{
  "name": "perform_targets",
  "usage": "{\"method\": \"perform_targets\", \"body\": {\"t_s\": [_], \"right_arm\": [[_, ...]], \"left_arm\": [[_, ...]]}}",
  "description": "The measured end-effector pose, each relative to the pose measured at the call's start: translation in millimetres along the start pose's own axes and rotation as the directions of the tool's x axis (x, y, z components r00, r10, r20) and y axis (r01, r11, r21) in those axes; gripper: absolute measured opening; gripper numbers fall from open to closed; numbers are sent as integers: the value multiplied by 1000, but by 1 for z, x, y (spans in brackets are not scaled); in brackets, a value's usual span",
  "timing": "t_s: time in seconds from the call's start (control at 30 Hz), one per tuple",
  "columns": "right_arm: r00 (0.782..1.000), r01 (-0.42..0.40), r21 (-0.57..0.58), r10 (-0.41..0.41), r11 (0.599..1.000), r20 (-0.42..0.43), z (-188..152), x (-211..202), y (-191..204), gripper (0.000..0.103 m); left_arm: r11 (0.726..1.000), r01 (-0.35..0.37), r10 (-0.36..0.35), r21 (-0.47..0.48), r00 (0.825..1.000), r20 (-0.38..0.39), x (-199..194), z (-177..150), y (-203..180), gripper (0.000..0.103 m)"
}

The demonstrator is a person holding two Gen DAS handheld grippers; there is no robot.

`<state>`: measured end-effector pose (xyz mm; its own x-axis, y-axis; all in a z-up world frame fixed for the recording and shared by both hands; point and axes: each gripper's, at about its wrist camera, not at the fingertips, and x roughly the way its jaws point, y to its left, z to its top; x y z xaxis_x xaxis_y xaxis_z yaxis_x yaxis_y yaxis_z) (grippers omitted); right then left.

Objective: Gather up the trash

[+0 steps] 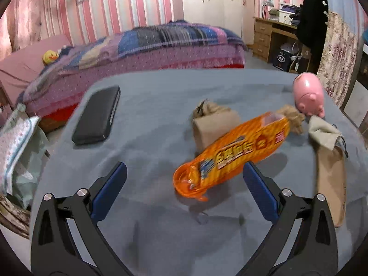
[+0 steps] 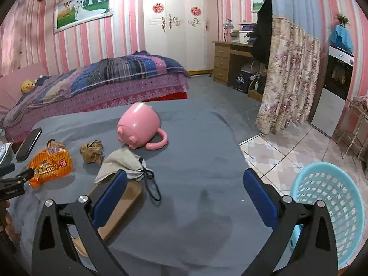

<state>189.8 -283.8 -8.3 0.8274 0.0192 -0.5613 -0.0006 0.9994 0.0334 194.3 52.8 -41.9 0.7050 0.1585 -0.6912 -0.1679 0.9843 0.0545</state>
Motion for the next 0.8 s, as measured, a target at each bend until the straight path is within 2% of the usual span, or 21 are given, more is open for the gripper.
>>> {"method": "perform_targets", "body": {"t_s": [0.17,0.27,0.37,0.43,0.5,0.57,0.73,0.8], "right_arm": [[1000,2,-23,-3,1000,-28,-4,12,8,98],[999,2,-30,-3,1000,-39,-6,18,10,98],[999,-2,-32,1,999,-51,-8,25,14,98],[998,-11,-31,9,999,-58,-9,30,18,98],[997,-24,-33,22,999,-68,-10,35,21,98],[997,-28,-40,24,999,-75,-11,42,26,98],[995,-56,-27,53,998,-85,-10,58,36,98],[994,-56,-20,54,998,-93,-8,64,38,98]], "left_arm": [[999,23,-24,-37,999,-30,21,-3,9,97],[997,69,-71,-44,997,-30,24,0,8,89],[994,110,-111,-15,993,-28,25,0,1,74],[991,133,-133,11,990,-41,27,-2,-6,51],[993,115,-114,28,993,-28,26,-4,-10,46],[989,145,-145,23,989,-16,23,-6,-9,31],[988,157,-157,8,987,46,12,-9,-6,19],[987,160,-160,10,984,71,7,-9,-6,17]]}}
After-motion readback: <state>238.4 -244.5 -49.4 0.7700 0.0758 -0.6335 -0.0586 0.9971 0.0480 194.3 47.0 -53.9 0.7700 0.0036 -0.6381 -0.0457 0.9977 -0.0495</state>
